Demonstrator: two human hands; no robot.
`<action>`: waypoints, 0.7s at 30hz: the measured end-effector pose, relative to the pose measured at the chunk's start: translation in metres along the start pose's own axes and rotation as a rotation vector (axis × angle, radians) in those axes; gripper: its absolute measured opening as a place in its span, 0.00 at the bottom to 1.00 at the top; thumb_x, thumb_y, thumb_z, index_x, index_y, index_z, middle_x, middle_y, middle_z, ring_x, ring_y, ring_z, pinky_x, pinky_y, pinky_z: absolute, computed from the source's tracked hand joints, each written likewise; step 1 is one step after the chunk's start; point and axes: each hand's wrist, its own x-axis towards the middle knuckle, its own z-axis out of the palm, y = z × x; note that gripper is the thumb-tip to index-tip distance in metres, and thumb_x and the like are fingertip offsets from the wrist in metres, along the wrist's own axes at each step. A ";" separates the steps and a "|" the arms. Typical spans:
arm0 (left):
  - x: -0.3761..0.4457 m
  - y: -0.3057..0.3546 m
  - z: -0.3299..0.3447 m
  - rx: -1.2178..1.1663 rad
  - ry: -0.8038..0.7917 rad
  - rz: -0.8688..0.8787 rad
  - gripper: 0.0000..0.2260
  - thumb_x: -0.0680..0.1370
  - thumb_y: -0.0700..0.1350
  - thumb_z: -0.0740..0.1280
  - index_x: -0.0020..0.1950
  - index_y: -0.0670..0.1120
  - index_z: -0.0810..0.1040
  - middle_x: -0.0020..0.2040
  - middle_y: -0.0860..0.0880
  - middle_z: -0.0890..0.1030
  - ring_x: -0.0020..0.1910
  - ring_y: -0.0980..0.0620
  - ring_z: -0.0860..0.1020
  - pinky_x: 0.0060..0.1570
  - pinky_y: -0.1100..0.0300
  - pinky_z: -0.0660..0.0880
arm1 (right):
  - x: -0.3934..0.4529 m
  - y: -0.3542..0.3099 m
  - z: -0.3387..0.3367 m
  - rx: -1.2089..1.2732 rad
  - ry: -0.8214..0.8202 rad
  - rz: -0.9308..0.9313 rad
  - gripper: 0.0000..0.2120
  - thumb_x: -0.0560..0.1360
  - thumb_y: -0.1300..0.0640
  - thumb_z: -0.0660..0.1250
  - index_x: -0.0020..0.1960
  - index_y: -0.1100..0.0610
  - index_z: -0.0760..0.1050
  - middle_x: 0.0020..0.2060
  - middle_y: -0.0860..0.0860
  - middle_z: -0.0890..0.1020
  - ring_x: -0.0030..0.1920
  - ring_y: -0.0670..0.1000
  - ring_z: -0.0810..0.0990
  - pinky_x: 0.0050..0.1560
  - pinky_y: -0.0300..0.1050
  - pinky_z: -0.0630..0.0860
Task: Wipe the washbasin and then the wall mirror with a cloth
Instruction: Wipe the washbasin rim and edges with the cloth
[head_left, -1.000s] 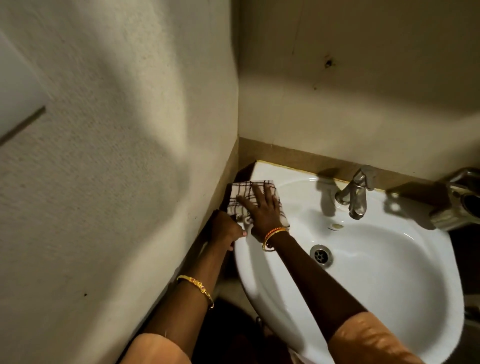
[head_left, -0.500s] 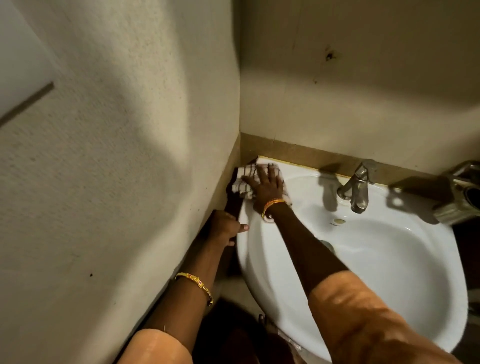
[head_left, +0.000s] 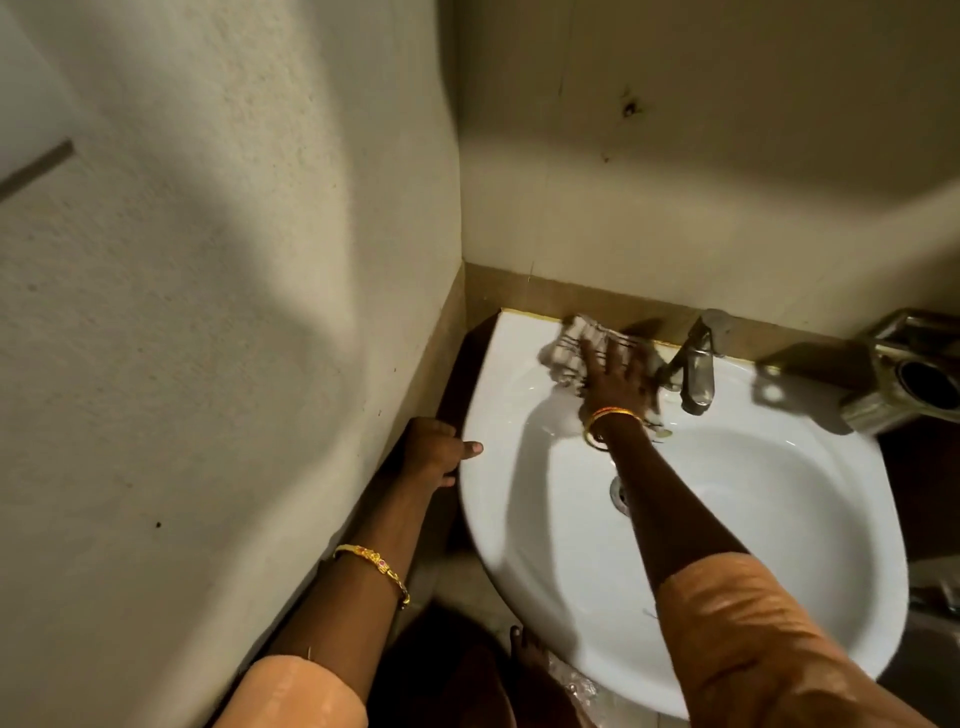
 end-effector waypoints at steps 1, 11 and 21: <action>0.000 -0.002 0.001 0.004 0.017 0.022 0.22 0.69 0.37 0.74 0.62 0.38 0.73 0.62 0.40 0.77 0.58 0.41 0.76 0.43 0.53 0.75 | -0.001 0.011 -0.002 0.009 -0.001 0.039 0.40 0.76 0.59 0.62 0.76 0.41 0.41 0.77 0.50 0.42 0.76 0.61 0.39 0.71 0.67 0.46; -0.032 -0.055 0.003 -0.501 0.025 0.132 0.18 0.79 0.44 0.62 0.70 0.44 0.69 0.69 0.43 0.72 0.66 0.46 0.72 0.61 0.57 0.70 | -0.016 -0.059 0.003 0.046 -0.079 -0.135 0.41 0.74 0.58 0.64 0.75 0.37 0.43 0.77 0.52 0.39 0.74 0.65 0.33 0.70 0.71 0.44; -0.062 -0.049 -0.002 -0.724 0.011 0.127 0.26 0.81 0.58 0.45 0.74 0.48 0.62 0.71 0.49 0.68 0.71 0.49 0.65 0.68 0.49 0.61 | -0.099 -0.098 0.030 0.025 -0.225 -0.549 0.25 0.77 0.55 0.60 0.72 0.39 0.62 0.77 0.53 0.39 0.74 0.64 0.32 0.71 0.69 0.44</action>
